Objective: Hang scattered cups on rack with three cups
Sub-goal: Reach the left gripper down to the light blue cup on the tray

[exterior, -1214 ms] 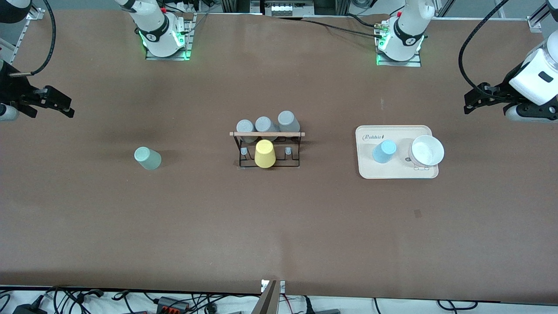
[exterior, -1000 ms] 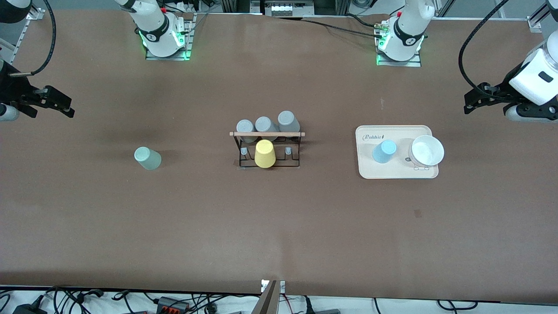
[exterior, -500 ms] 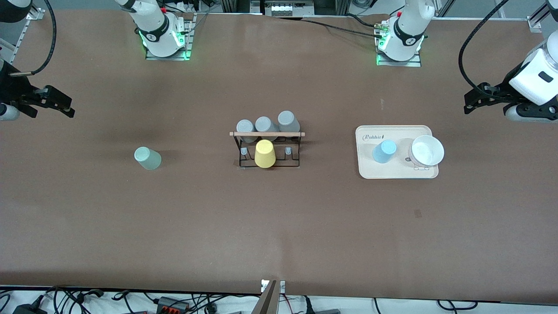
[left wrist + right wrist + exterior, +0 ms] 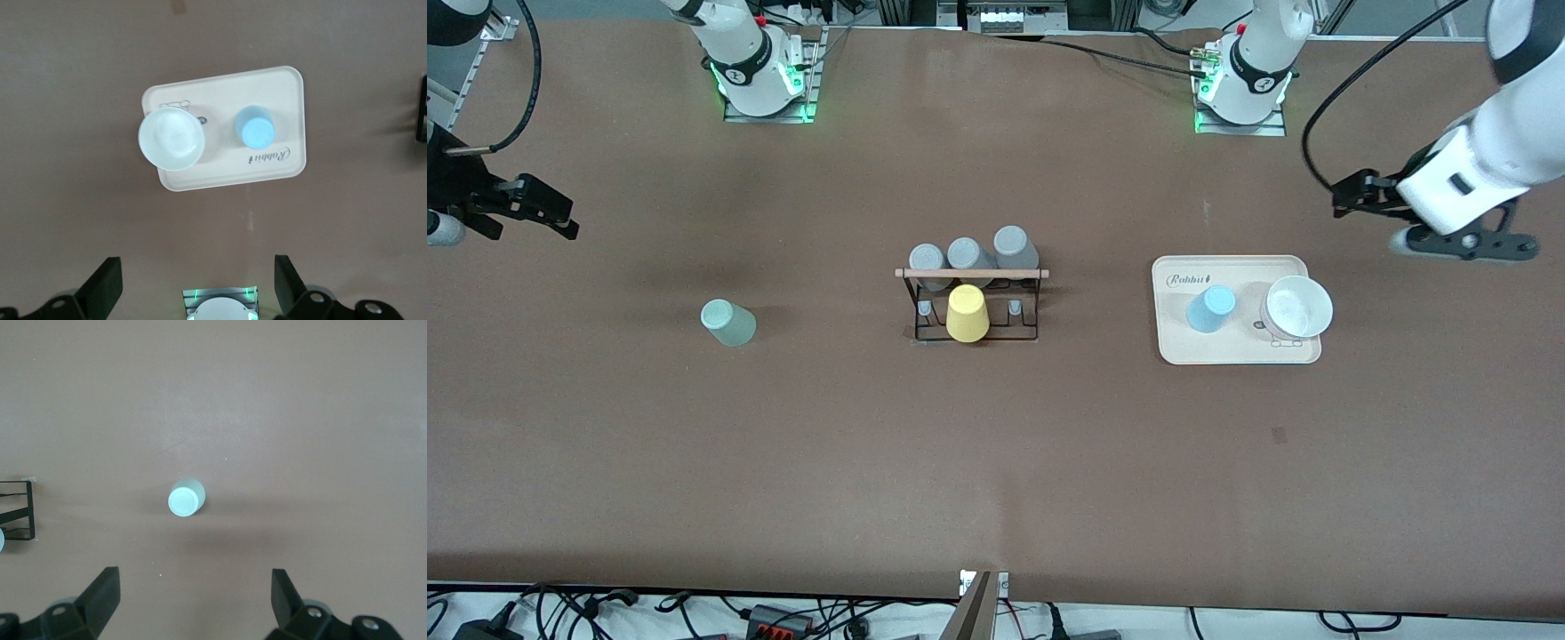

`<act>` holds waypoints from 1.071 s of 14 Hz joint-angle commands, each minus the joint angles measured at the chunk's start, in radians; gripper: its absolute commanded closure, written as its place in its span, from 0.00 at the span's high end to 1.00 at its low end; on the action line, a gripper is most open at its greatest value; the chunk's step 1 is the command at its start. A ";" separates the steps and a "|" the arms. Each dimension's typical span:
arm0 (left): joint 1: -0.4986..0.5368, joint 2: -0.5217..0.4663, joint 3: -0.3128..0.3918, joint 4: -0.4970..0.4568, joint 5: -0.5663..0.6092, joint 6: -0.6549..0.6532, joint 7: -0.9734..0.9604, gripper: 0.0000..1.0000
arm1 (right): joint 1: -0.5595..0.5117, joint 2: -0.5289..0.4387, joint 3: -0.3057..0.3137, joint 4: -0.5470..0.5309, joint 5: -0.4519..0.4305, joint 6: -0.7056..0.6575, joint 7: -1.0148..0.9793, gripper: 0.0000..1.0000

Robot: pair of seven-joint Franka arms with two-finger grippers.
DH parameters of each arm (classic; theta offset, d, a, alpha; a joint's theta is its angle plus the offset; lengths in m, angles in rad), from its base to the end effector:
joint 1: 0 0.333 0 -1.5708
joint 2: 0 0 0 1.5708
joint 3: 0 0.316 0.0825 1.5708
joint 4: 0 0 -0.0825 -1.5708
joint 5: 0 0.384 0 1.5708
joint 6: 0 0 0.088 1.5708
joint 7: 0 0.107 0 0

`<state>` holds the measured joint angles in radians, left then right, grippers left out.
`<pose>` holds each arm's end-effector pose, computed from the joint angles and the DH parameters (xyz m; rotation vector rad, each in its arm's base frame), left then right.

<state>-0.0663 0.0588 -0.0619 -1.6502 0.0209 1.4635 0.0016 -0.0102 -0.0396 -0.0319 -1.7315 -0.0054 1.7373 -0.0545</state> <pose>0.5479 -0.0673 0.5473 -3.0792 0.2012 0.3780 0.5533 -0.0241 0.5846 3.1345 0.0206 0.0707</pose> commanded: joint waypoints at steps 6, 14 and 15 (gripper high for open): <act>-0.024 0.153 -0.090 -0.083 0.025 0.287 -0.092 1.00 | -0.001 -0.006 0.003 0.004 0.008 -0.010 0.005 1.00; -0.020 0.127 -0.090 -0.599 0.027 0.936 -0.146 1.00 | -0.002 -0.006 0.003 0.006 0.010 -0.009 0.005 1.00; -0.018 0.136 -0.090 -0.643 0.027 1.006 -0.146 1.00 | -0.002 -0.006 0.003 0.006 0.009 -0.009 0.005 1.00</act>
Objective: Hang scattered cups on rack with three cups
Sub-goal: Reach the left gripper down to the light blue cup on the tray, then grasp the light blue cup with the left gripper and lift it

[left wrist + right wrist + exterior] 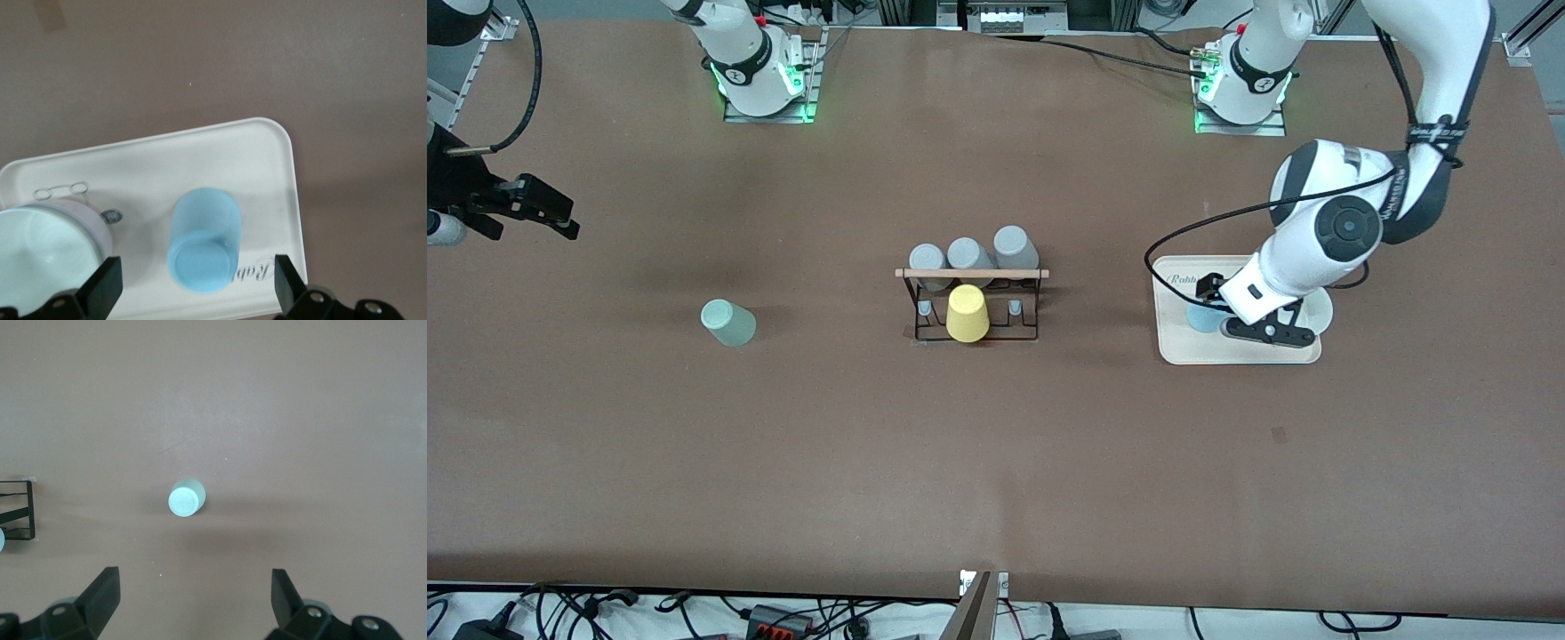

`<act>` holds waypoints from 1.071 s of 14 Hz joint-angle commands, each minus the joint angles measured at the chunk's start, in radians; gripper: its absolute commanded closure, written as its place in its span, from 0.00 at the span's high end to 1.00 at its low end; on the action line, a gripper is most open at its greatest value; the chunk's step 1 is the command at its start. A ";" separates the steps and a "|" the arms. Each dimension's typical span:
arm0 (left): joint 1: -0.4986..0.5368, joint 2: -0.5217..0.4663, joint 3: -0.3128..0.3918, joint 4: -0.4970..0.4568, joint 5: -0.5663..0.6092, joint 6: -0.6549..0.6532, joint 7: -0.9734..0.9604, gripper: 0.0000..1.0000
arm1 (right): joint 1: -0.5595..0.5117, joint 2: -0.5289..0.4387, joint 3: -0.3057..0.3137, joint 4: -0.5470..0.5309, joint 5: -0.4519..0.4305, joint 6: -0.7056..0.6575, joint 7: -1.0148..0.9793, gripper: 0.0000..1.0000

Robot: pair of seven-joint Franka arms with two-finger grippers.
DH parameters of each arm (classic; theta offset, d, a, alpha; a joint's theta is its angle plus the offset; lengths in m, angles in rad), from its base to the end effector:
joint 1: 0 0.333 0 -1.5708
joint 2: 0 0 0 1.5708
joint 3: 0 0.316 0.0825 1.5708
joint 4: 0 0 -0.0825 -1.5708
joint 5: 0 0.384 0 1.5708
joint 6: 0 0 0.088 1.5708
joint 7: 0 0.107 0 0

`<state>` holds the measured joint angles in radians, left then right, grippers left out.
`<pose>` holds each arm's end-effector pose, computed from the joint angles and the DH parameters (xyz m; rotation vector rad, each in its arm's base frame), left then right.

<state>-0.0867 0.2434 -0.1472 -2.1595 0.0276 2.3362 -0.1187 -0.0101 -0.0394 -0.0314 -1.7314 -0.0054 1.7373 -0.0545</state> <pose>0.5417 -0.1281 0.2802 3.1283 -0.2065 -0.1029 0.5534 -0.0238 0.5846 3.1345 0.0216 0.0706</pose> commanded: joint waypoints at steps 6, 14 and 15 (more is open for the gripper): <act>0.010 -0.020 -0.003 -0.155 0.020 0.183 -0.027 1.00 | -0.002 -0.007 0.002 0.006 0.008 -0.010 0.005 1.00; 0.010 0.020 -0.003 -0.154 0.020 0.242 -0.026 0.28 | -0.002 -0.007 0.002 0.006 0.008 -0.015 0.005 1.00; 0.010 0.014 -0.003 -0.152 0.020 0.242 -0.024 0.26 | -0.001 -0.007 0.002 0.006 0.008 -0.015 0.005 1.00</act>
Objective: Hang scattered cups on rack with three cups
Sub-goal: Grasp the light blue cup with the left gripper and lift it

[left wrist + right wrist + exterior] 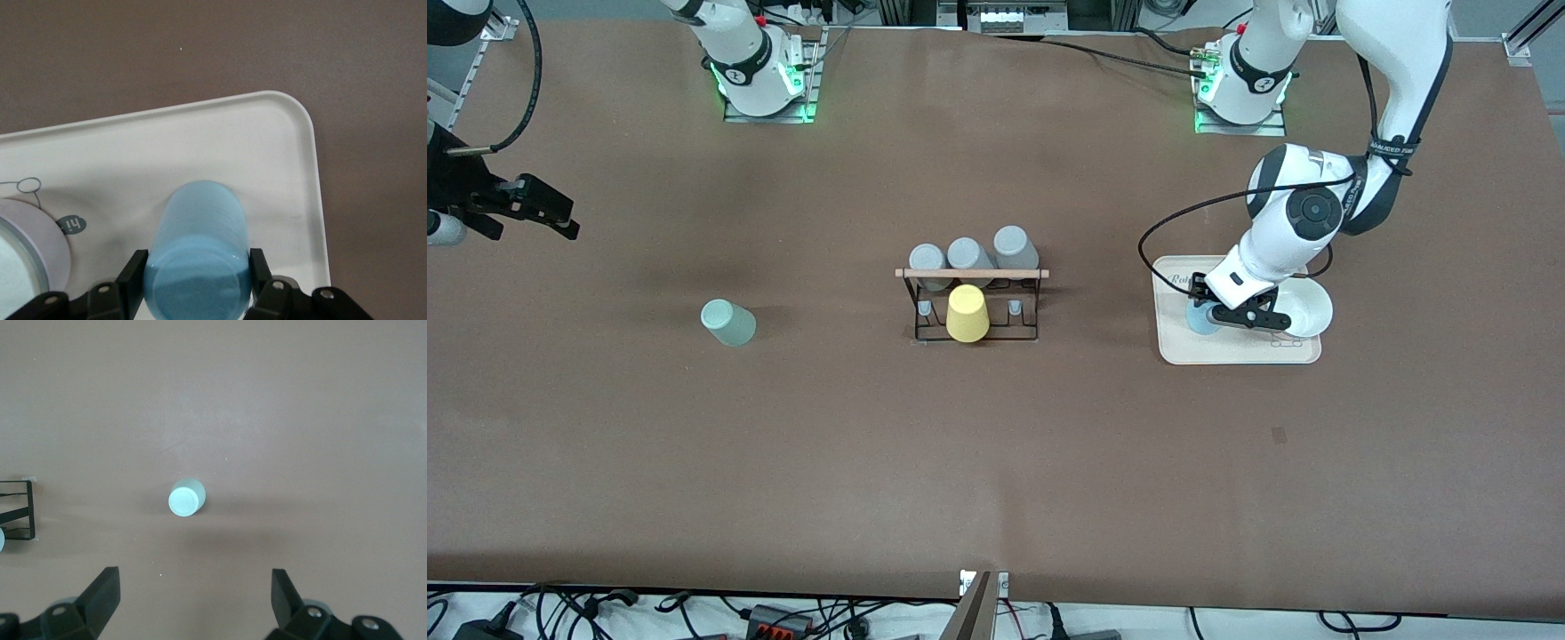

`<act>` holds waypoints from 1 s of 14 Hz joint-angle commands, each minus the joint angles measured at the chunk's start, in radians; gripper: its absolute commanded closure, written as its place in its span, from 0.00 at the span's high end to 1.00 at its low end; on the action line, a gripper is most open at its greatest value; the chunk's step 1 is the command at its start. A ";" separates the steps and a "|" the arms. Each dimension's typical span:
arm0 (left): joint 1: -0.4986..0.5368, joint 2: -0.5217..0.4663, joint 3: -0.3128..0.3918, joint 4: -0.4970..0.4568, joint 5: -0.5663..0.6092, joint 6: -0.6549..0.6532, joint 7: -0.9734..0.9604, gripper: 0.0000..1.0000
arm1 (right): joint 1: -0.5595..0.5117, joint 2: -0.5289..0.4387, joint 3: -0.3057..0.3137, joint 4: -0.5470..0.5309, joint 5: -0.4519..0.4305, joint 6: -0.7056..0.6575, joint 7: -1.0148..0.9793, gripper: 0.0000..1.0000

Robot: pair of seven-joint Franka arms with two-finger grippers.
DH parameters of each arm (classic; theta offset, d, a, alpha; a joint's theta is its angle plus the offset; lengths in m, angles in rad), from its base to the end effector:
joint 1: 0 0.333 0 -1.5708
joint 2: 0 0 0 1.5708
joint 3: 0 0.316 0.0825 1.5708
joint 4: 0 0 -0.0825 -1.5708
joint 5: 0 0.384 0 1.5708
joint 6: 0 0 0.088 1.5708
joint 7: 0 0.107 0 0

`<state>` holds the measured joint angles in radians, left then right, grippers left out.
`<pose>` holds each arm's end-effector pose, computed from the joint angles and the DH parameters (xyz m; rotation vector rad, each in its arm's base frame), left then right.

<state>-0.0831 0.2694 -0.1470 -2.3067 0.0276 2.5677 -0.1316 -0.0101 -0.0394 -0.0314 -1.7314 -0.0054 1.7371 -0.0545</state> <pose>0.5122 -0.1217 0.2294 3.1135 -0.1817 -0.0146 0.5534 -0.0238 0.5845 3.1345 0.0216 0.0703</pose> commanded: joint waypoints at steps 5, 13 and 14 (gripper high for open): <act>-0.026 -0.046 -0.029 0.258 0.020 -0.290 -0.023 0.26 | -0.001 -0.004 0.002 0.006 0.010 -0.008 0.005 1.00; -0.327 0.209 -0.040 0.875 0.017 -0.641 -0.495 0.26 | -0.004 0.013 0.002 0.004 0.010 -0.013 -0.004 1.00; -0.370 0.224 -0.036 0.882 0.015 -0.636 -0.570 0.26 | -0.004 0.013 0.002 0.004 0.010 -0.014 -0.008 1.00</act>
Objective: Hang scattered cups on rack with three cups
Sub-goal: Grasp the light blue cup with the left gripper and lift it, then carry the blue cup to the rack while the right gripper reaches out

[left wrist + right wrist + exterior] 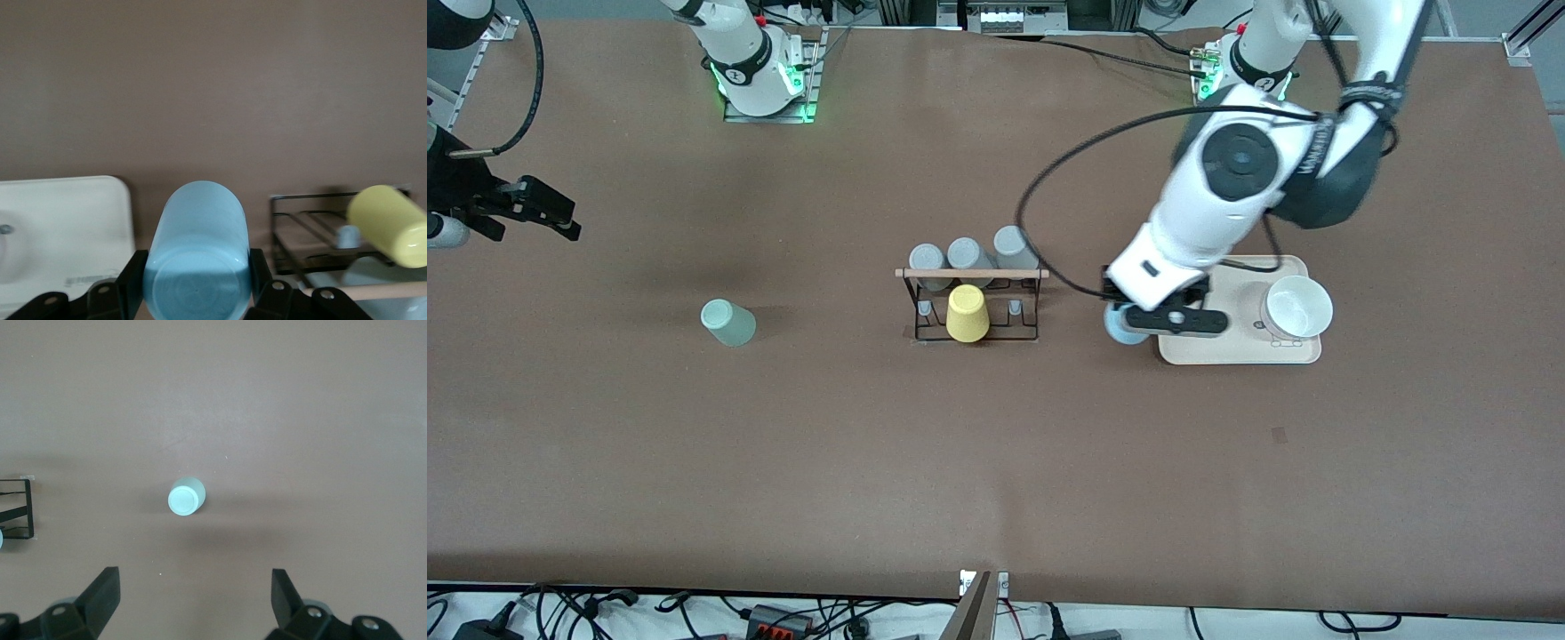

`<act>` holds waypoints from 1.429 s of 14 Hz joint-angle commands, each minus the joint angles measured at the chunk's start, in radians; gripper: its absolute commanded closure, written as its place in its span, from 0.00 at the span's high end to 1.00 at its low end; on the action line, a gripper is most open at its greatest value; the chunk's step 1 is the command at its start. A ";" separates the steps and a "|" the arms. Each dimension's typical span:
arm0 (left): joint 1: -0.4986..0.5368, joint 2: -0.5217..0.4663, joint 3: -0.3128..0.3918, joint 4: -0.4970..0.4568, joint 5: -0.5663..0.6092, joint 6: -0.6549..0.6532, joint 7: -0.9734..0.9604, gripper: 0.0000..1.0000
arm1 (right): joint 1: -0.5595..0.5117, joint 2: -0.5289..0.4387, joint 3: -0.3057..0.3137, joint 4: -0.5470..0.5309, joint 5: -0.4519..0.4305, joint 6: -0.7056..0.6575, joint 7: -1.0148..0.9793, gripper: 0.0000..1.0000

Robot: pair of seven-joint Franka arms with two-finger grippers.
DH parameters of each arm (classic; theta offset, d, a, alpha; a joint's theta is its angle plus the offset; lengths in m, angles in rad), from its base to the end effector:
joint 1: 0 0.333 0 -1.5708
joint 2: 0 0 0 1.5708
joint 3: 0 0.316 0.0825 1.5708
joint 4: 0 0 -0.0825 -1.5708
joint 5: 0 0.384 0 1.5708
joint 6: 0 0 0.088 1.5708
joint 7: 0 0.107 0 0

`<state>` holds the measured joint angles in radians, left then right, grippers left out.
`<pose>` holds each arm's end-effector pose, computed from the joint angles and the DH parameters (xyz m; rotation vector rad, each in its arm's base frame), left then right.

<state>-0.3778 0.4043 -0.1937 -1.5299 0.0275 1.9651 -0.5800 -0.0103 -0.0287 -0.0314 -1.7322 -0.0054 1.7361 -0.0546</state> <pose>0.5816 -0.3506 0.4317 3.0787 0.0233 0.0078 0.5559 -0.0239 0.5781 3.1351 0.0215 0.0507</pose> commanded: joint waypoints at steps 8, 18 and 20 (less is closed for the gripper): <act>-0.190 0.166 0.014 0.166 0.015 0.040 -0.305 0.25 | 0.004 0.050 0.004 0.000 0.007 -0.015 -0.011 1.00; -0.208 0.223 0.014 0.165 0.018 0.043 -0.302 0.25 | 0.041 0.116 0.005 -0.006 -0.001 -0.006 -0.001 1.00; -0.208 0.245 0.014 0.163 0.026 0.081 -0.300 0.25 | 0.039 0.128 0.005 -0.006 -0.001 -0.004 -0.001 1.00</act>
<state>-0.5705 0.6176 -0.1850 -1.3919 0.0325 2.0333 -0.8693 0.0289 0.0958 -0.0255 -1.7378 -0.0056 1.7319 -0.0562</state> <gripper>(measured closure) 0.348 0.000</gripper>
